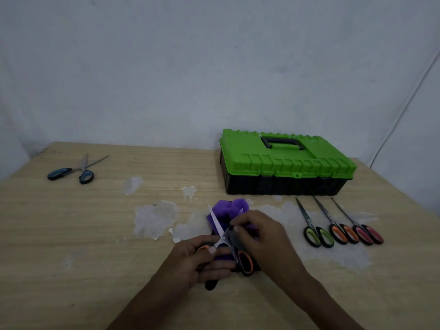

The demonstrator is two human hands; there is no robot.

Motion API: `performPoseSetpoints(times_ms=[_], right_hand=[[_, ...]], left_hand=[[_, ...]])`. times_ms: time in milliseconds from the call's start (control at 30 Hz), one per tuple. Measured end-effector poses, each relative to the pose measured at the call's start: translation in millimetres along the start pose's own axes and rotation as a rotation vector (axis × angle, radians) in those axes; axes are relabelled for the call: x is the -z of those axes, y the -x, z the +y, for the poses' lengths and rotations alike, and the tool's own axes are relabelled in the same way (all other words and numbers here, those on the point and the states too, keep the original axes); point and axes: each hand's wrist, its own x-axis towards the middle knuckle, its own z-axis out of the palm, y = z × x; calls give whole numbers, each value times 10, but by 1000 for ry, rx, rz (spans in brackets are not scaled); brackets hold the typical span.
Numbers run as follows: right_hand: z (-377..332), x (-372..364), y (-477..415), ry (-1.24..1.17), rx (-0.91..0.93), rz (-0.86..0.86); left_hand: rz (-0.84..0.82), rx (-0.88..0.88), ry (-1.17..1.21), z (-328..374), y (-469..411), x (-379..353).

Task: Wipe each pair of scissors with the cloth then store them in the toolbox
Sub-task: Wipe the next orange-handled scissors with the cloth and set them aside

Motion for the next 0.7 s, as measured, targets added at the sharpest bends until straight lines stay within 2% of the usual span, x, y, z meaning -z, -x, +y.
performPoseSetpoints(times_ms=[100,267,433,567,700], right_hand=[[102,-176,18,211,126,-204],[164,-121,-244,288,85,-177],[65,-96,-204,279,99,-290],[105,-74,-402,344,73,-264],[-19,-122,-187,320,95,-293]], left_hand=[[2,78,38,22,-23,15],[23,86,15,25,-51,19],[44,75,11,4,-54,24],[47,68,16,18,-70,18],[48,57,14,-11,-62,39]])
